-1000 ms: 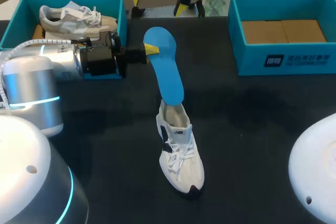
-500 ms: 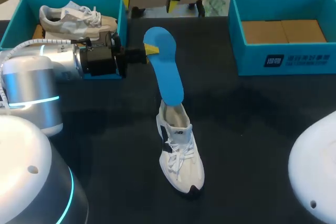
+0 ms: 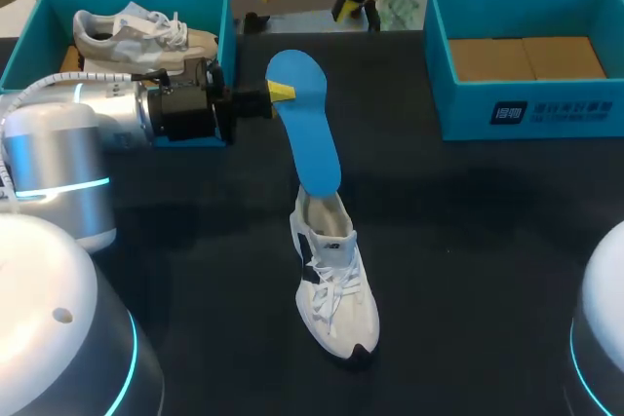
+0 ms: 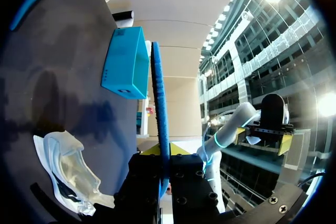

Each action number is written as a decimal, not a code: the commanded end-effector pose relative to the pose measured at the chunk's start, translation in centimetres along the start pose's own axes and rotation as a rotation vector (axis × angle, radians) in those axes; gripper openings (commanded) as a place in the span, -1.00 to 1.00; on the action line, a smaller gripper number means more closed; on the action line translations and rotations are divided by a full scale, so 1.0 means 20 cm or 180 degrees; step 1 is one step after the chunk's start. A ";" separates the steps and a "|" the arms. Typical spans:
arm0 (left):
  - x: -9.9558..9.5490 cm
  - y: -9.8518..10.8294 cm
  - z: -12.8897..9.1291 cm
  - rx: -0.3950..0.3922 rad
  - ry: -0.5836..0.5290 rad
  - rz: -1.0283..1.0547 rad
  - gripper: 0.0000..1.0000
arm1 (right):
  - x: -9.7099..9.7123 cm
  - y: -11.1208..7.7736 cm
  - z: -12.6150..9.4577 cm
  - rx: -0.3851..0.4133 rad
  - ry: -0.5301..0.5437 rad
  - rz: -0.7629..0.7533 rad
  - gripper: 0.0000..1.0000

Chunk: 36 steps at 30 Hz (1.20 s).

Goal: Take the shoe out of the shoebox, open the shoe tongue, remove and reinsert the insole, then place the shoe into the shoebox

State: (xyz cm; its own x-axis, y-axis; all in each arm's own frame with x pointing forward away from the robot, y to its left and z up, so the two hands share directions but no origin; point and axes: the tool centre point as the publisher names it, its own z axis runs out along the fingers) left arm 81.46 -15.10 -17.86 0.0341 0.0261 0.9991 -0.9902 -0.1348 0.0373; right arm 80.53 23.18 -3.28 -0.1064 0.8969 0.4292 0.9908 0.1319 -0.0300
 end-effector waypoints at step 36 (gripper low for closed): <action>0.00 0.00 0.01 0.0005 0.0007 0.0002 -1.00 | -0.33 -0.05 0.22 -0.0312 0.3948 0.0018 1.00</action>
State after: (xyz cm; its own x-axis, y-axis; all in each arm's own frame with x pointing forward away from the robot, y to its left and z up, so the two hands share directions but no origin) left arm 81.45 -15.12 -17.85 0.0342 0.0261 0.9991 -0.9902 -0.1349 0.0374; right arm 80.24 19.07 -9.55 -0.0223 0.2188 0.9755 0.9983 0.0582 0.0098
